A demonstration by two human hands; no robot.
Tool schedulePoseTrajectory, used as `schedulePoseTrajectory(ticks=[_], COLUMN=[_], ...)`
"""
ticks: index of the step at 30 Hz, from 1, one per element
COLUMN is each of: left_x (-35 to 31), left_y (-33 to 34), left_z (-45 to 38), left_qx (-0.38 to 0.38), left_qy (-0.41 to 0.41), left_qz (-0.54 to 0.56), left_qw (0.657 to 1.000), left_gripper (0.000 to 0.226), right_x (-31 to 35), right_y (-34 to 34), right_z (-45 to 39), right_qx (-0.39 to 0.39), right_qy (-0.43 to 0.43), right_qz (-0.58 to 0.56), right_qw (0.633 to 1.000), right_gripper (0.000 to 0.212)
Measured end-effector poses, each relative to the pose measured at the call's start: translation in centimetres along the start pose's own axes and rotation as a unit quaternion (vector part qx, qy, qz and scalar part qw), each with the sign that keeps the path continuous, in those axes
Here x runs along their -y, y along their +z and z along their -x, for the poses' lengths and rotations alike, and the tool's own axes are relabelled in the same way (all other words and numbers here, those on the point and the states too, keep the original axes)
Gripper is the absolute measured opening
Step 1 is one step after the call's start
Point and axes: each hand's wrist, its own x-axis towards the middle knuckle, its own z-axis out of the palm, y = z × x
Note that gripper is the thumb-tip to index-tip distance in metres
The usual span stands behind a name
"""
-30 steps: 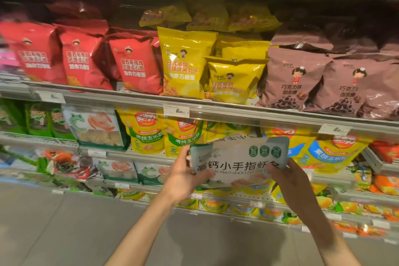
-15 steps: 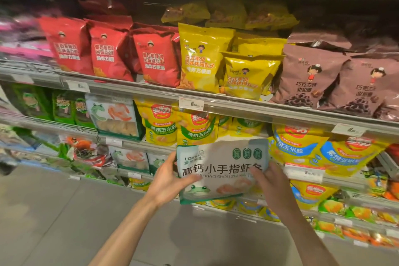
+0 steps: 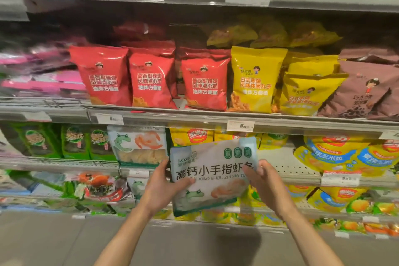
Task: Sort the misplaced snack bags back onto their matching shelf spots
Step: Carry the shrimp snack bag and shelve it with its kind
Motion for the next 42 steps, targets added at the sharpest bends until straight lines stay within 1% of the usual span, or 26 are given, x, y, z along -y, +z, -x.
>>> schedulePoseTrajectory(ticks=[2, 3, 4, 8, 9, 13, 15, 18, 22, 24, 25, 28, 29, 30, 31, 32, 33, 35, 36, 37, 39, 40, 42], left_x=[0.6, 0.9, 1.0, 2.2, 2.5, 3.3, 3.4, 3.4, 3.8, 4.1, 4.1, 4.3, 4.4, 4.5, 4.5, 4.5, 4.6, 4.7, 4.9, 5.1, 5.5, 5.5, 5.4], left_y=[-2.7, -3.8, -4.6, -6.8, -7.2, -7.7, -7.4, -6.6, -5.5, -5.3, -5.3, -5.5, -5.5, -5.4, -5.3, -5.2, -5.0, -5.0, -5.2, -5.3, -5.5, -5.5, -5.4], left_z=[-0.8, -1.1, -1.3, -2.3, -2.5, -3.3, -3.4, -3.7, -4.7, -5.0, -5.1, -5.1, -5.2, -5.2, -5.1, -5.1, -5.1, -4.9, -4.8, -4.8, -4.7, -4.7, -4.7], left_qx=[0.002, 0.004, 0.005, 0.002, 0.0, -0.006, -0.014, -0.017, -0.013, -0.021, -0.024, -0.028, -0.029, -0.031, -0.033, -0.033, -0.035, -0.043, -0.05, -0.055, -0.057, -0.056, -0.057], left_qy=[0.0, 0.003, 0.007, 0.012, 0.007, -0.005, 0.0, 0.004, -0.021, -0.031, -0.036, -0.039, -0.041, -0.043, -0.045, -0.043, -0.04, -0.038, -0.039, -0.04, -0.042, -0.042, -0.039], left_qz=[-0.001, 0.0, 0.0, 0.003, 0.007, 0.007, 0.004, -0.008, -0.01, -0.007, -0.007, -0.016, -0.021, -0.021, -0.02, -0.022, -0.027, -0.037, -0.041, -0.047, -0.056, -0.06, -0.067], left_qw=[1.0, 1.0, 1.0, 1.0, 1.0, 1.0, 1.0, 1.0, 1.0, 0.999, 0.999, 0.999, 0.998, 0.998, 0.998, 0.998, 0.998, 0.998, 0.997, 0.997, 0.996, 0.996, 0.995], left_gripper=[0.069, 0.067, 0.063, 0.062, 0.063, 0.063, 0.06, 0.054, 0.052, 0.052, 0.051, 0.049, 0.049, 0.049, 0.049, 0.049, 0.049, 0.051, 0.051, 0.052, 0.051, 0.05, 0.047], right_x=[-0.1, -0.1, 0.2, 0.4, 0.7, 0.4, -0.1, -1.1, -3.0, -3.3, -2.9, -2.7, -2.5, -2.7, -2.6, -2.4, -2.3, -2.8, -3.0, -3.5, -4.3, -4.8, -5.7], right_y=[2.5, 3.6, 4.7, 7.0, 7.4, 7.8, 7.4, 5.9, 3.2, 2.4, 2.3, 2.0, 1.9, 1.7, 1.7, 1.8, 2.1, 2.1, 1.9, 1.8, 2.0, 2.1, 2.2], right_z=[-0.4, -0.3, -0.2, -1.1, -1.2, -2.7, -3.3, -4.6, -7.2, -8.3, -8.6, -10.5, -11.2, -12.2, -12.9, -13.4, -13.7, -14.2, -14.5, -14.8, -15.1, -15.4, -16.4], right_qx=[-0.007, -0.012, -0.011, -0.009, -0.004, 0.013, 0.011, -0.012, -0.07, -0.074, -0.073, -0.07, -0.058, -0.036, -0.004, 0.004, -0.011, 0.019, 0.024, 0.029, 0.031, 0.028, -0.012], right_qy=[-0.013, -0.016, -0.02, -0.044, -0.047, -0.054, -0.047, -0.025, -0.008, -0.006, 0.002, 0.036, 0.036, 0.035, 0.045, 0.043, 0.034, 0.002, -0.019, -0.06, -0.103, -0.107, -0.127], right_qz=[-0.01, -0.001, 0.002, 0.05, 0.062, 0.089, 0.095, 0.1, 0.096, 0.116, 0.132, 0.128, 0.122, 0.102, 0.045, 0.041, 0.053, 0.07, 0.091, 0.106, 0.111, 0.121, 0.121], right_qw=[1.0, 1.0, 1.0, 0.998, 0.997, 0.994, 0.994, 0.995, 0.993, 0.99, 0.989, 0.989, 0.99, 0.994, 0.998, 0.998, 0.998, 0.997, 0.995, 0.992, 0.988, 0.986, 0.984], right_gripper=[0.06, 0.067, 0.064, 0.03, 0.026, 0.031, 0.024, 0.017, 0.017, 0.026, 0.035, 0.065, 0.069, 0.061, 0.04, 0.025, 0.022, 0.016, 0.032, 0.043, 0.043, 0.044, 0.057])
